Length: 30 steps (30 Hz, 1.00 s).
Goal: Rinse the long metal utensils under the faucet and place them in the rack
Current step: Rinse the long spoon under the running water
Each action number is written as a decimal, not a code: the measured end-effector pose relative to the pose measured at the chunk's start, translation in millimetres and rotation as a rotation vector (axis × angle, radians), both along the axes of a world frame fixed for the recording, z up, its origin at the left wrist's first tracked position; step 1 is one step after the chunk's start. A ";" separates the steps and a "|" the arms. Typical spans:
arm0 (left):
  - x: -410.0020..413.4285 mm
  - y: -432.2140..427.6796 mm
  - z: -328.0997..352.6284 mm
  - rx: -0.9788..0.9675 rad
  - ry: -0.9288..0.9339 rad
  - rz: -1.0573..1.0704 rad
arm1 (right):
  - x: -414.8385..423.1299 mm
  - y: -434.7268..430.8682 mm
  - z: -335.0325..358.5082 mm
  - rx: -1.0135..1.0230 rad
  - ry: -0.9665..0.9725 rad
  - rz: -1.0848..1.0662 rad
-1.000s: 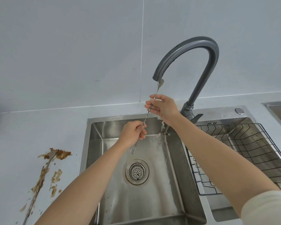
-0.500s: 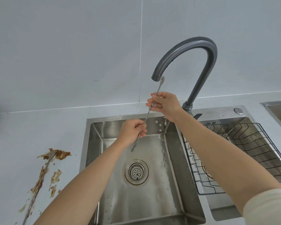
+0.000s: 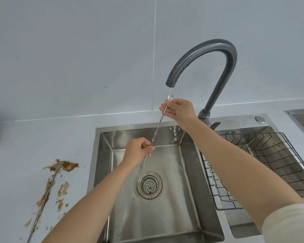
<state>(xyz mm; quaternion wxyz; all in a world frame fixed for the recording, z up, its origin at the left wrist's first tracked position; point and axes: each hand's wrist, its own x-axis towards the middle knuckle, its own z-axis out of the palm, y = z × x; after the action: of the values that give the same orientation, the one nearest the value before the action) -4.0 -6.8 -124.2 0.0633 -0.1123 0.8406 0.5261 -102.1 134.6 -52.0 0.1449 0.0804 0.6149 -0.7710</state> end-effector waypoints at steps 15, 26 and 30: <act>16.4 -11.5 -12.3 -0.009 -0.030 -0.080 | 6.6 -8.3 -6.6 0.078 -0.004 0.066; 21.1 -20.2 -17.7 0.022 -0.057 -0.089 | 6.6 -6.2 -9.3 -0.003 0.026 0.004; 20.0 -17.9 -17.7 0.013 -0.036 -0.088 | 6.7 -7.5 -10.3 0.052 -0.030 -0.031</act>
<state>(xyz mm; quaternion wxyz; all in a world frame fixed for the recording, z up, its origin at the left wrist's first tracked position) 16.0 -24.7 -141.9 0.1023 -0.0845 0.8399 0.5263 -95.4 127.1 -62.3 0.1399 0.1053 0.6312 -0.7556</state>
